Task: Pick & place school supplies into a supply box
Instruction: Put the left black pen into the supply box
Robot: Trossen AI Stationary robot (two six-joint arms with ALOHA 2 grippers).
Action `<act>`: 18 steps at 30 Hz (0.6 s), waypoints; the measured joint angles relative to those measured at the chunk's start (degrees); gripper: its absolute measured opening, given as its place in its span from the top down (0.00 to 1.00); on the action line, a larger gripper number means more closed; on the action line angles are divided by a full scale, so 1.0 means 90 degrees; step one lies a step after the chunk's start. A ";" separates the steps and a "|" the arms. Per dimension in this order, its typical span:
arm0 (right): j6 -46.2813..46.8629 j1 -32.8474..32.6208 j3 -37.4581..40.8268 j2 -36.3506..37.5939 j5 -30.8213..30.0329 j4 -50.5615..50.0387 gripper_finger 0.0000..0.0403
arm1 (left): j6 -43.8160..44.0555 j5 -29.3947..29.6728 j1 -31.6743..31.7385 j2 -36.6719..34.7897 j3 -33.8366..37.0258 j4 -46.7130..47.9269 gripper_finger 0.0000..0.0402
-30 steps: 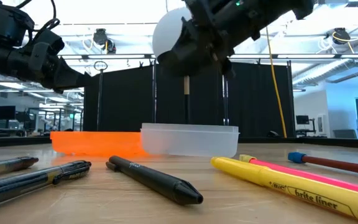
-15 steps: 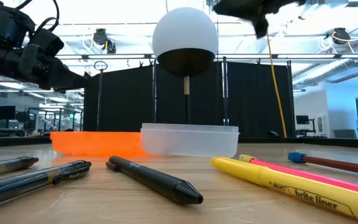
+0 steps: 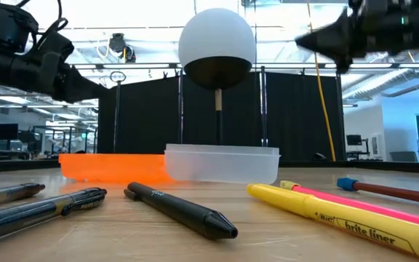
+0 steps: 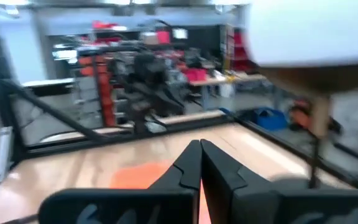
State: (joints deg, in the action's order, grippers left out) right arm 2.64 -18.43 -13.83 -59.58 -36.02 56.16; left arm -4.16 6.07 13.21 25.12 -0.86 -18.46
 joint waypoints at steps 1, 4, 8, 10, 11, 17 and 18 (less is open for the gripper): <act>0.0116 0.0057 0.0158 0.0066 -0.0016 0.0001 1.00 | 0.0007 0.0012 0.0000 0.0000 0.0000 -0.0080 0.90; 0.0387 0.0193 0.0526 0.0222 0.0009 -0.0014 1.00 | 0.0236 0.0077 0.0000 0.0000 0.0000 -0.0348 0.90; 0.0559 0.0254 0.0841 0.0355 0.0011 0.0022 1.00 | 0.0340 -0.0192 0.0000 0.0000 0.0000 -0.0400 0.90; 0.0666 0.0254 0.0919 0.0382 0.0009 0.0058 1.00 | 0.0294 -0.0264 0.0000 0.0000 0.0000 -0.0343 0.90; 0.0676 0.0254 0.0951 0.0390 0.0009 0.0074 1.00 | 0.0262 -0.0252 0.0000 0.0000 0.0000 -0.0319 0.90; 0.0240 0.0243 0.1205 0.0409 0.0861 0.0497 1.00 | 0.0758 0.0034 0.0000 0.0000 0.0000 -0.0308 0.90; 0.0118 0.0241 0.1256 0.0433 0.1138 0.0599 1.00 | 0.0868 0.0025 0.0000 0.0000 0.0000 -0.0300 0.90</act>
State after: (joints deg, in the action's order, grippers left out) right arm 3.70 -16.26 -2.52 -55.68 -25.78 61.55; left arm 3.65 6.29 13.21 25.12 -0.86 -21.16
